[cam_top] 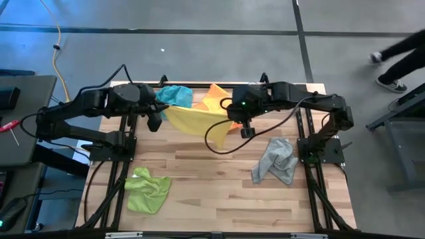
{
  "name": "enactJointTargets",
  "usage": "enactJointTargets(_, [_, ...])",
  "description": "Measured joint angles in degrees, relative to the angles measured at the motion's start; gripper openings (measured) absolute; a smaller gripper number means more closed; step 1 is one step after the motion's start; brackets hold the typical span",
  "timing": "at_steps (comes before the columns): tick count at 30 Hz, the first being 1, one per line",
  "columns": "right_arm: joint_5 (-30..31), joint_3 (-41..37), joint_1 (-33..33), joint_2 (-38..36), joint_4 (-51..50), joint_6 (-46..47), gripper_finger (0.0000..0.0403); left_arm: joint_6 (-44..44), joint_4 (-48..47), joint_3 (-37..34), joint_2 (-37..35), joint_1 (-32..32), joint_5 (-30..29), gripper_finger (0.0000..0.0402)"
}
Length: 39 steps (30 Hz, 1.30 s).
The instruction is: Fold microfiber towels
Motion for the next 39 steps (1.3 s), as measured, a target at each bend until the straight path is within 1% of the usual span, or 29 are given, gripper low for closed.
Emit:
enactJointTargets(3, [0.99,-0.07,-0.78,0.55,-0.79,-2.24,0.0000,2.10,4.34,-2.25,-0.06,1.05,-1.34,0.0000])
enactJointTargets(6, [1.78,-0.07,-2.46,0.43,-0.29,-4.35,0.0000,5.39,5.87,-3.40,-0.13,3.82,-1.27,0.0000])
enactJointTargets(9, [1.76,-0.07,-4.11,0.02,0.20,-5.81,0.0000,8.95,6.10,-3.59,0.81,7.09,0.63,0.0000])
enactJointTargets(11, [1.74,-0.07,-4.58,-0.02,0.10,-6.32,0.0000,9.73,6.24,-3.62,1.27,8.76,1.99,0.0000])
enactJointTargets(13, [1.65,-0.07,-3.84,0.00,0.10,-6.32,0.0000,9.85,6.00,-3.62,1.27,9.61,3.05,0.0000])
enactJointTargets(16, [1.74,-0.01,-1.21,0.53,0.05,-5.91,0.0000,9.23,3.70,-3.62,1.27,9.16,3.31,0.0000])
enactJointTargets(19, [1.86,-0.02,1.81,2.11,-0.92,-3.43,0.0000,7.68,3.10,-5.48,1.17,6.92,2.32,0.0000])
enactJointTargets(22, [2.21,-0.04,5.10,4.64,-1.91,-1.77,0.0000,3.59,3.89,-11.01,-0.05,4.36,2.10,0.0000])
enactJointTargets(25, [2.06,-0.09,8.10,6.73,-1.89,0.36,0.0000,-3.05,5.81,-17.21,-1.40,0.94,3.44,0.0000])
enactJointTargets(29, [0.25,-0.09,11.41,9.15,-1.89,4.48,0.0000,-11.22,9.30,-23.96,-2.26,-5.50,5.20,0.0000])
enactJointTargets(34, [-2.16,-0.09,15.92,13.12,-0.44,8.80,0.0000,-20.26,9.73,-28.34,-2.27,-14.08,5.75,0.0000])
enactJointTargets(39, [-4.08,-0.09,20.65,18.10,1.88,10.90,0.0000,-27.97,9.59,-29.93,-2.25,-22.42,5.89,0.0000])
